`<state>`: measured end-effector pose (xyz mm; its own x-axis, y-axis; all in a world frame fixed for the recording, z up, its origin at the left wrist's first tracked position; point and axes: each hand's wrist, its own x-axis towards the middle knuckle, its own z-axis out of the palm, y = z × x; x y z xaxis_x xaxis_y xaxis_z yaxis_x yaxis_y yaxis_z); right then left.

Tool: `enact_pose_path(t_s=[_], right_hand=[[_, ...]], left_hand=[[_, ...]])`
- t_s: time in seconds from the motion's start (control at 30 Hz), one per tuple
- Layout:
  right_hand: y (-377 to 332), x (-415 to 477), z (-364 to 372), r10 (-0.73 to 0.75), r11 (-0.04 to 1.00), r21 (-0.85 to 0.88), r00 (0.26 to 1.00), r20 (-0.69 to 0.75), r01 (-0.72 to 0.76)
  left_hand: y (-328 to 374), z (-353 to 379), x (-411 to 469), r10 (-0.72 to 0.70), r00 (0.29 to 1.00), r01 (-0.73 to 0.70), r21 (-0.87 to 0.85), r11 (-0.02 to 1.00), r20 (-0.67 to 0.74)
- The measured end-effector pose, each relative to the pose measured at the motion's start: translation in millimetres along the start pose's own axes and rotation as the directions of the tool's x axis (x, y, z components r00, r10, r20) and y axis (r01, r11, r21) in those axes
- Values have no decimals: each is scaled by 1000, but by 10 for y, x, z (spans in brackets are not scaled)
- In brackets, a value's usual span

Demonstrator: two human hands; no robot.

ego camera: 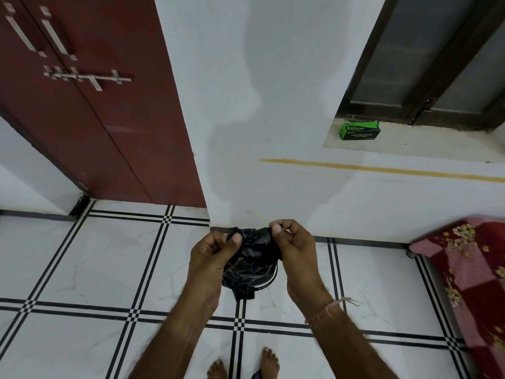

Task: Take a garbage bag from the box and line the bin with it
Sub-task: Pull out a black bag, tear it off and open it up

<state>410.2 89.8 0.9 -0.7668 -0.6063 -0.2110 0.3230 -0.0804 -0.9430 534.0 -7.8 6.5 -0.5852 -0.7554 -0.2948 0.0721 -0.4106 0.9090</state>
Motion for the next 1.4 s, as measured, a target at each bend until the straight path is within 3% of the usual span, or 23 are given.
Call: enact_pose_path(t_s=[0.17, 0.33, 0.43, 0.5, 0.53, 0.6, 0.67, 0.83, 1.03, 1.27, 1.4], right_hand=[[-97, -57, -84, 19, 1000, -28, 969, 245, -12], [-90, -107, -50, -1, 998, -64, 977, 214, 15], [-95, -80, -66, -20, 998, -50, 986, 164, 28], [-100, -74, -60, -6, 1000, -16, 990, 143, 8], [-94, -72, -49, 7, 1000, 12, 990, 139, -9], [-74, -95, -7, 74, 992, 95, 987, 141, -88], [-70, -118, 31, 149, 969, 171, 975, 162, -177], [-102, -150, 65, 251, 904, 299, 946, 205, -305], [-85, -138, 65, 197, 946, 225, 966, 167, -232], [-120, -139, 50, 57, 995, 77, 988, 140, -68], [-138, -104, 40, 78, 992, 87, 989, 126, -90]], left_hand=[[-93, -60, 43, 57, 995, -57, 3, 998, -78], [-180, -60, 80, 39, 982, -33, 37, 999, -183], [-237, -25, -39, 245, 907, -92, 405, 910, -344], [-193, 38, -174, 381, 881, -214, 483, 849, -279], [-144, 122, -233, 348, 920, -255, 396, 882, -181], [-93, 268, -297, 202, 979, -198, 215, 956, 1], [-86, 350, -275, 165, 985, -171, 172, 970, 46], [-121, 320, -144, 82, 995, -83, -14, 996, -49], [-133, 353, -136, -71, 995, 55, -220, 974, -66], [-108, 386, -145, 41, 994, -44, -32, 999, -103], [-76, 450, -151, -2, 993, -13, -118, 993, -119]])
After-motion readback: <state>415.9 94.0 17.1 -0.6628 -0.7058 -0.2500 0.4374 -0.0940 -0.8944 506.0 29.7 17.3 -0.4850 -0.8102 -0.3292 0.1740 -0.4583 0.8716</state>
